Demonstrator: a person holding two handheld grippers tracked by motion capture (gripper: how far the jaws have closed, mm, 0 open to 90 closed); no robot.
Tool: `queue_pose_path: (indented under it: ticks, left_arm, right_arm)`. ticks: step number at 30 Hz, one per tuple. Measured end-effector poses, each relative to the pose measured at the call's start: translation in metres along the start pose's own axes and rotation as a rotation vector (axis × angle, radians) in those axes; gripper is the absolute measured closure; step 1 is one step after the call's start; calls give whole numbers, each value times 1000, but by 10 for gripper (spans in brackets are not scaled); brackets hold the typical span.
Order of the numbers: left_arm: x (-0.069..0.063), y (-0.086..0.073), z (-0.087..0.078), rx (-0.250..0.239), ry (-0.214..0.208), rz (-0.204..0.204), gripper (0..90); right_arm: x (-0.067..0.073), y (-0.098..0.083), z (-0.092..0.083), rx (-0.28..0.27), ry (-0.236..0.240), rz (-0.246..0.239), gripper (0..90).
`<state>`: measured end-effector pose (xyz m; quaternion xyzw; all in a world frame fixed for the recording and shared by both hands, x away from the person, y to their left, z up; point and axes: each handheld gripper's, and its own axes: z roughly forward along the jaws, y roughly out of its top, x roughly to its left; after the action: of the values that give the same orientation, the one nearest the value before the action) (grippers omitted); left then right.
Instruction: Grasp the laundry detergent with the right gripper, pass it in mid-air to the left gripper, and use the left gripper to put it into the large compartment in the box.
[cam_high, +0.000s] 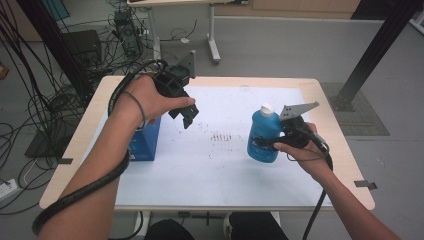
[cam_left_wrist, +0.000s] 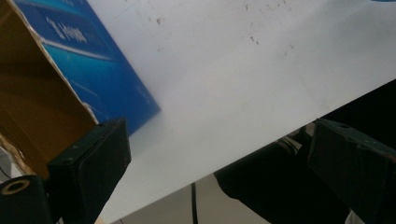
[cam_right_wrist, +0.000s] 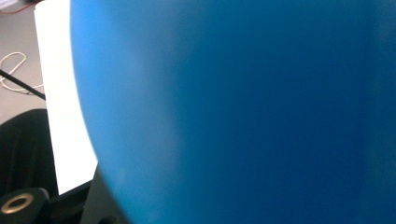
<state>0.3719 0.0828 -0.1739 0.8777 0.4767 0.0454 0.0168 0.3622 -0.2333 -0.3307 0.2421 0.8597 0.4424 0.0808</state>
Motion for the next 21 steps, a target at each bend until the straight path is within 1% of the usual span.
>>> queue_pose_path:
  ticks: [1, 2, 3, 4, 5, 7, 8, 9, 10, 11, 12, 13, 14, 15, 16, 17, 18, 19, 20, 21]
  left_arm:
    - [0, 0, 0, 0, 0, 0, 63]
    - [2, 1, -6, -16, 1, 24, 63]
    - [2, 1, -6, -16, 1, 24, 64]
    - [4, 2, -10, -26, -2, 56, 64]
    - [5, 2, -12, -28, -7, 67, 64]
    - [5, 3, -17, -37, -19, 109, 63]
    - [5, 3, -17, -37, -19, 109, 63]
    - [6, 5, -22, -37, -12, 143, 63]
    - [6, 5, -24, -42, -13, 161, 64]
    - [7, 6, -26, -45, -13, 176, 63]
    - [7, 6, -26, -45, -13, 176, 62]
    - [7, 8, -29, -46, -3, 210, 62]
    - [7, 8, -30, -45, 0, 228, 61]
    - [7, 8, -30, -45, 0, 228, 60]
    - [7, 10, -32, -43, 12, 266, 60]
    - [6, 10, -34, -42, 19, 288, 60]
    - [6, 10, -34, -42, 19, 288, 60]
    - [6, 10, -35, -41, 15, 314, 60]
    - [4, 11, -39, -47, 7, 355, 59]
    - [3, 12, -41, -54, 10, 374, 60]
  right_arm:
    - [0, 0, 0, 0, 0, 0, 442]
    - [0, 9, 1, 2, 14, -2, 442]
    - [0, 9, 1, 2, 14, -2, 442]
    - [0, 18, 4, 1, 29, -13, 442]
    - [0, 23, 5, 2, 36, -17, 442]
    - [0, 31, 9, 2, 55, -27, 442]
    - [0, 31, 9, 2, 55, -27, 442]
    - [1, 38, 14, 4, 74, -34, 442]
    - [1, 42, 16, 7, 84, -37, 442]
    - [2, 45, 18, 9, 92, -43, 442]
    - [2, 45, 18, 9, 92, -43, 442]
    - [3, 52, 23, 13, 107, -55, 442]
    - [4, 55, 26, 14, 117, -62, 442]
    - [4, 58, 28, 14, 126, -67, 442]
    - [5, 61, 31, 15, 135, -75, 442]
    - [6, 64, 33, 18, 143, -82, 442]
    - [6, 64, 33, 18, 143, -82, 442]
    - [6, 67, 36, 19, 151, -87, 442]
    - [8, 72, 40, 20, 171, -98, 442]
    - [8, 75, 43, 19, 182, -103, 442]
